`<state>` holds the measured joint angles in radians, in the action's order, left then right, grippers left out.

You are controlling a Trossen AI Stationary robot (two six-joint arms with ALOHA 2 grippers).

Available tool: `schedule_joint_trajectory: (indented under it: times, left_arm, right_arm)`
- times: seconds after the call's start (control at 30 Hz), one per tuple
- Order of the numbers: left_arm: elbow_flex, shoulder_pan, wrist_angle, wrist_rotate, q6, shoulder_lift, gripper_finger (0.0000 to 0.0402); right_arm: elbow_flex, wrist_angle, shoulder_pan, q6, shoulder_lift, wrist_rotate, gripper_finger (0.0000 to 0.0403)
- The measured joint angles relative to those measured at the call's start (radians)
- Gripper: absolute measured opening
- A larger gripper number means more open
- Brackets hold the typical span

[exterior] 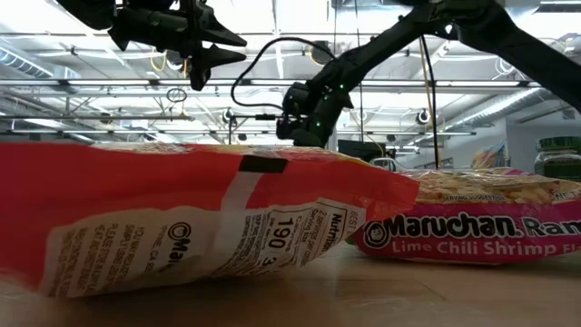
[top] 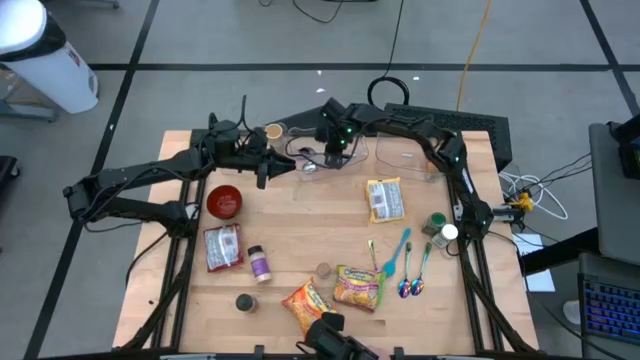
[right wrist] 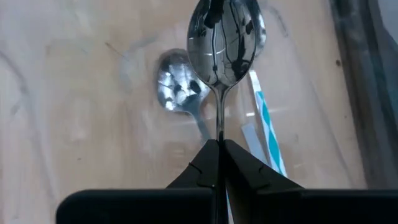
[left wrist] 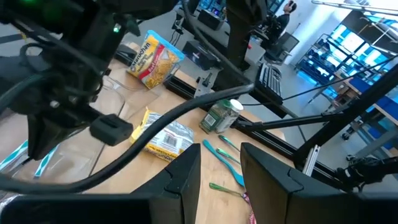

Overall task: Pick & Place Food Item
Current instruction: Put the black spoon into the middle transparent bin

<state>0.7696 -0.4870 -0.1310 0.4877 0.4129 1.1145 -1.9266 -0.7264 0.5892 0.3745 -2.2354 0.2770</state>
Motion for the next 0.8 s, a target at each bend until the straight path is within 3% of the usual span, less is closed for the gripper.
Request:
schedule_joint_trajectory:
  times: [0.23,0.8]
  left_arm:
    - [0.000,0.000,0.001,0.000,0.007,0.000,0.0120]
    - [0.000,0.000,0.008,0.000,0.013,0.000,0.0120]
  right_arm:
    - [0.000,0.002,-0.026,-0.002,-0.037,-0.068,0.0000]
    - [0.000,0.038,-0.055,0.005,-0.049,-0.072,0.0001]
